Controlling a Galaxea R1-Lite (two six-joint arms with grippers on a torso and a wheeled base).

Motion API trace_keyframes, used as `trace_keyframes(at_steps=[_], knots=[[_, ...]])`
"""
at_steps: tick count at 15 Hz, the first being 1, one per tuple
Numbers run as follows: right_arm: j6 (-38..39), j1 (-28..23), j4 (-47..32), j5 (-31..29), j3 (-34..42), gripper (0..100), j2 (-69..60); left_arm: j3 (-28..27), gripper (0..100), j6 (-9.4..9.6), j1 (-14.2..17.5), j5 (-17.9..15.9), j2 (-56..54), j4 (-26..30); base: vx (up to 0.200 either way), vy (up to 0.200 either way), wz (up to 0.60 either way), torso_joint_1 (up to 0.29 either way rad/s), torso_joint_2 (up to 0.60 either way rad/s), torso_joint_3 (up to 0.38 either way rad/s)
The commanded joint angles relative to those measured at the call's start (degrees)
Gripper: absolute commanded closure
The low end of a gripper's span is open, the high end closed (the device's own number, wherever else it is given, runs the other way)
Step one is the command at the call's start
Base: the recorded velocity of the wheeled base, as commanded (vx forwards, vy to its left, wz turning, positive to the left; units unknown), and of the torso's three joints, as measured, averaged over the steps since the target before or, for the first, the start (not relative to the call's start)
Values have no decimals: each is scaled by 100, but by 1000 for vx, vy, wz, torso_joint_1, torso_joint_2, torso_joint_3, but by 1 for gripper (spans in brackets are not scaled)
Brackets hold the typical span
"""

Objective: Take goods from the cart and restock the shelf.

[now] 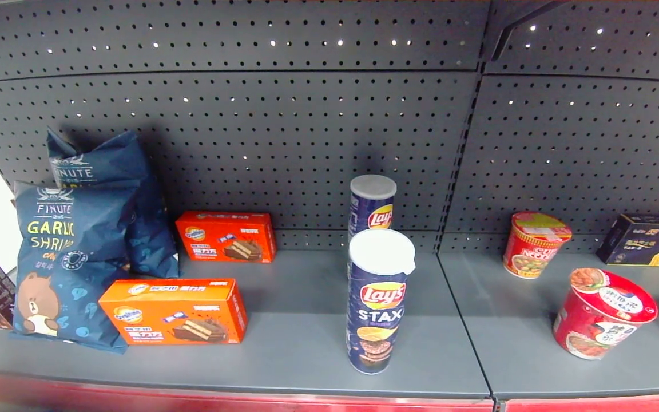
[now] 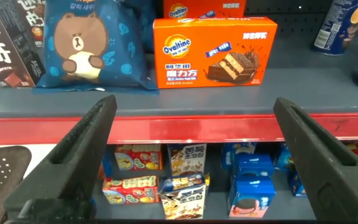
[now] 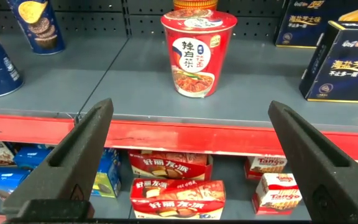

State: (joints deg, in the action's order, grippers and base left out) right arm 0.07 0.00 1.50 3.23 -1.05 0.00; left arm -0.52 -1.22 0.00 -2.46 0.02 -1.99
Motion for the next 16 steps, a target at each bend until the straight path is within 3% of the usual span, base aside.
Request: trace_keyframes(at_steps=[1, 16], knots=[[10, -9, -9, 29, -9, 0, 9, 0, 0, 8, 0, -17, -2, -3, 0, 0, 0, 0, 0, 0], [28, 0, -62, 433, -18, 0, 9, 0, 0, 43, -9, -132, -2, 5, 0, 0, 0, 0, 0, 0]])
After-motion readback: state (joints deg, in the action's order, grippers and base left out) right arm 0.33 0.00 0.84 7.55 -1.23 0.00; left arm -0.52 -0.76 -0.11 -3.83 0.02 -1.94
